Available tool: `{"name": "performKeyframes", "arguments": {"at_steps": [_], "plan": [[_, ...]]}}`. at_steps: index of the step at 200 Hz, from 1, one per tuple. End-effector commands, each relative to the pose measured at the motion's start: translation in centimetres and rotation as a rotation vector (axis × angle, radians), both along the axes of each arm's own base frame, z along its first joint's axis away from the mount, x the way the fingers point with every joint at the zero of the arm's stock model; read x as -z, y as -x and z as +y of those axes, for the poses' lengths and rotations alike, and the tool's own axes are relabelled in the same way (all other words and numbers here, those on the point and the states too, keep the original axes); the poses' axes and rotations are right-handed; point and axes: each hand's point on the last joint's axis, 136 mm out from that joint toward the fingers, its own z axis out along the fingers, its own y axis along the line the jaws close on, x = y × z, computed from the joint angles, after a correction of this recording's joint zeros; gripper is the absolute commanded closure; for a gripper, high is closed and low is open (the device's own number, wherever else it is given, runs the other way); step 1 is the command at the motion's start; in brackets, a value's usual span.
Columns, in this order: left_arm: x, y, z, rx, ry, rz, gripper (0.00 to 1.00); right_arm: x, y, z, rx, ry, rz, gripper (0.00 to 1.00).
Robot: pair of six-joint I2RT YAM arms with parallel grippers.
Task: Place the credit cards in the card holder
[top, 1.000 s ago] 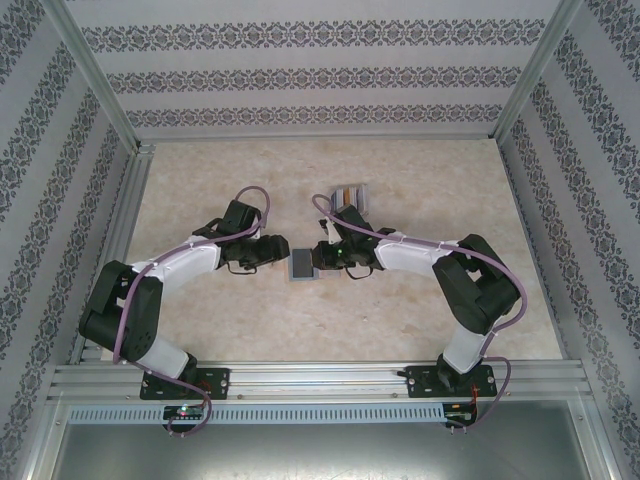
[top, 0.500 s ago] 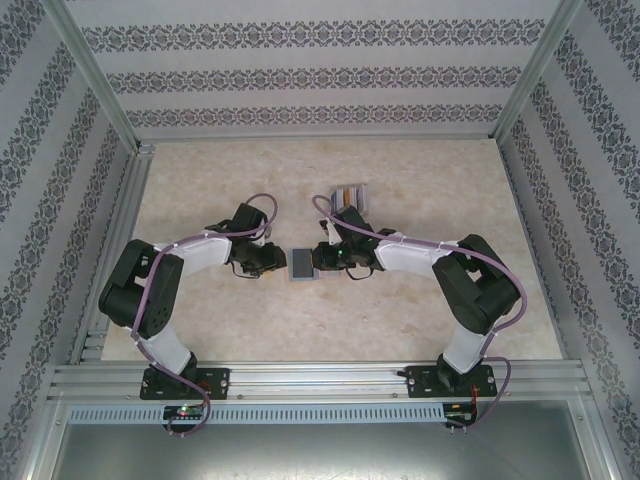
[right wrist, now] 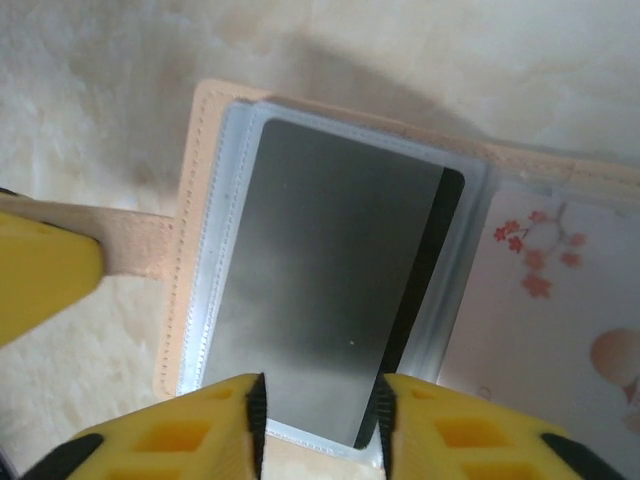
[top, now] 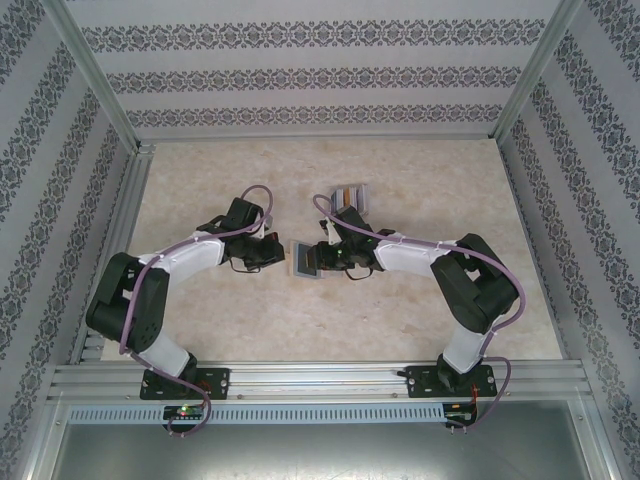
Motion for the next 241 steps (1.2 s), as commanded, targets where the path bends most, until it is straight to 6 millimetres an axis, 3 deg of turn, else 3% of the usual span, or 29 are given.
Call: {"name": "performKeyframes", "arguments": {"at_steps": [1,84,158,241], "plan": [[-2.7,-0.9,-0.7,-0.004,0.056,-0.054,1.0,-1.1,-0.4,1.5,-0.013,-0.07,-0.004,0.57],[-4.4,-0.9,-1.7,0.014,0.088,-0.074,1.0,-1.0,-0.8,2.7,-0.017,-0.134,0.031,0.47],[-4.6,-1.0,-1.9,0.016,0.083,-0.076,1.0,-1.3,-0.7,2.8,-0.032,-0.146,0.031,0.4],[-4.4,-0.9,-1.7,0.014,0.071,-0.078,1.0,-1.0,-0.8,1.9,-0.013,-0.14,0.035,0.47]]}}
